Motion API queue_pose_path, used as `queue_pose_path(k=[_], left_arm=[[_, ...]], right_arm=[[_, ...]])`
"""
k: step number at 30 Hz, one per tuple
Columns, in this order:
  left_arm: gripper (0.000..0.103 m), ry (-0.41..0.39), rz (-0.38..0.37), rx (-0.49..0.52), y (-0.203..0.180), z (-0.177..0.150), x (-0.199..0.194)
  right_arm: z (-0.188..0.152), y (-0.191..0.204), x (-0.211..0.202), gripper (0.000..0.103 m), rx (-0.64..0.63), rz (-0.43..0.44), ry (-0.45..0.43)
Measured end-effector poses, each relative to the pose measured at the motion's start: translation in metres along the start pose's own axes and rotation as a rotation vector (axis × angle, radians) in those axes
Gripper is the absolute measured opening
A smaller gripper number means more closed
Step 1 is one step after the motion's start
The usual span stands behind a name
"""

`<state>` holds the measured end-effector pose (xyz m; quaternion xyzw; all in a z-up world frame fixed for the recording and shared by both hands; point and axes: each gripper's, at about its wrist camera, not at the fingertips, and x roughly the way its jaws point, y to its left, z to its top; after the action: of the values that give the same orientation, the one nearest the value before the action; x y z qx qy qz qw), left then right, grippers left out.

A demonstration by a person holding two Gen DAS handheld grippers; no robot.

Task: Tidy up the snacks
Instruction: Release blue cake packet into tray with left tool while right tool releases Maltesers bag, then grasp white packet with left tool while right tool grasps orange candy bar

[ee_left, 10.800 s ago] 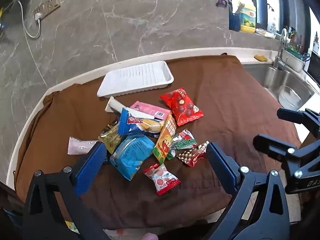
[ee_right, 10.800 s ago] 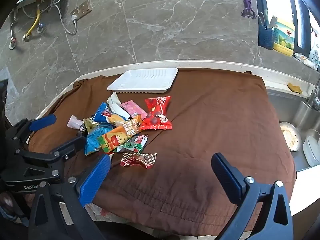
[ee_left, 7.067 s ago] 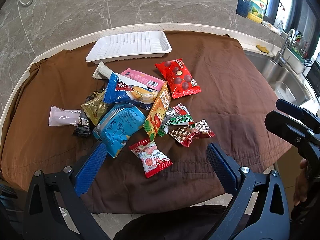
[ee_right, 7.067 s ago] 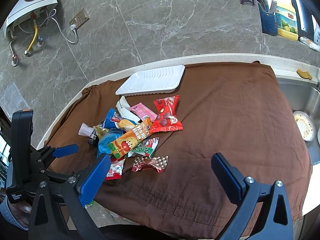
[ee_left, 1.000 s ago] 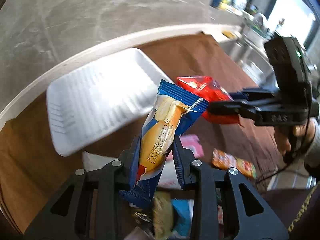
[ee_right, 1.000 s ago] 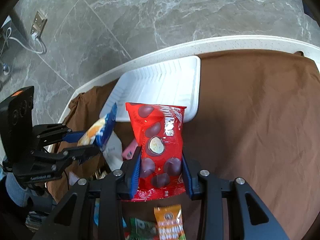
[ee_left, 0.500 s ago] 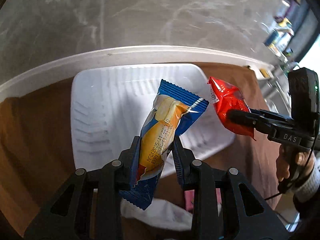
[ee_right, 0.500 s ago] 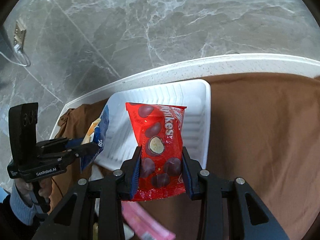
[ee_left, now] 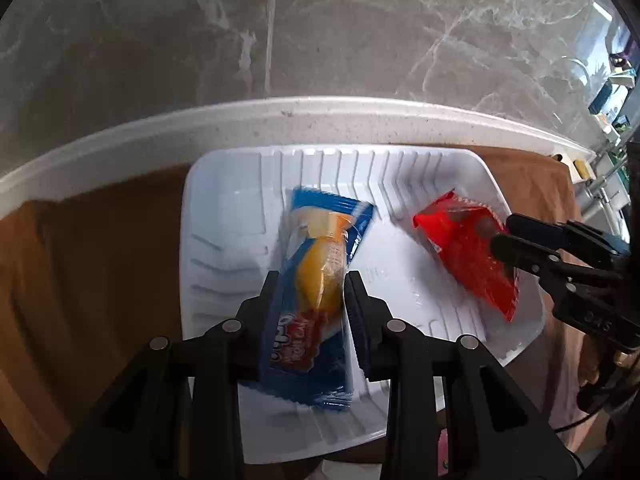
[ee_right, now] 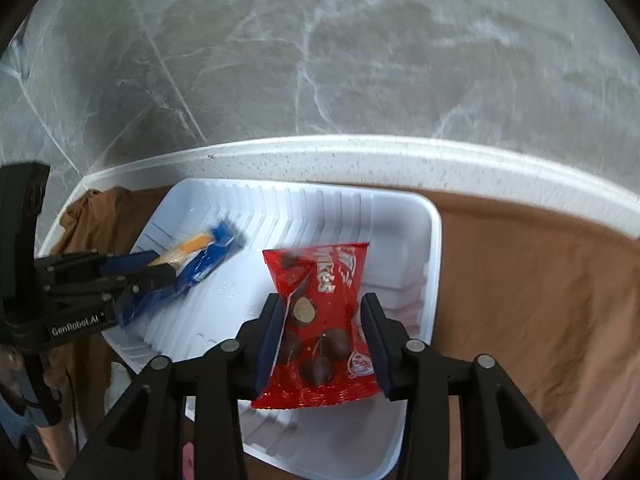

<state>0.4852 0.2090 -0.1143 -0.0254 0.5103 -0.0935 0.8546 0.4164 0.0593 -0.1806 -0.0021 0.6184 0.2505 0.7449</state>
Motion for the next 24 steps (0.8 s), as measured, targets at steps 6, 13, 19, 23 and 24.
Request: queue_pose_path(k=[6,13,19,23,24], left_arm=[[0.03,-0.023,0.022,0.014,-0.007,0.0,-0.014],[0.03,-0.038,0.01,0.004,-0.014,-0.026,-0.06],[0.03,0.006,-0.028,-0.051,-0.023,-0.07,-0.092],[0.03,0.062,-0.056,-0.112,-0.03,-0.106,-0.095],[0.03,0.078,-0.066,-0.129,-0.031,-0.115,-0.094]], right_arm=[[-0.003,0.007,-0.03,0.045,-0.018,0.016,-0.052],[-0.029,0.018,-0.078,0.052,-0.029,0.041,-0.074],[-0.079,0.027,-0.122,0.054,-0.052,0.04,-0.071],[-0.117,0.027,-0.141,0.054,-0.045,0.048,-0.03],[-0.128,0.029,-0.144,0.054,-0.047,0.048,-0.013]])
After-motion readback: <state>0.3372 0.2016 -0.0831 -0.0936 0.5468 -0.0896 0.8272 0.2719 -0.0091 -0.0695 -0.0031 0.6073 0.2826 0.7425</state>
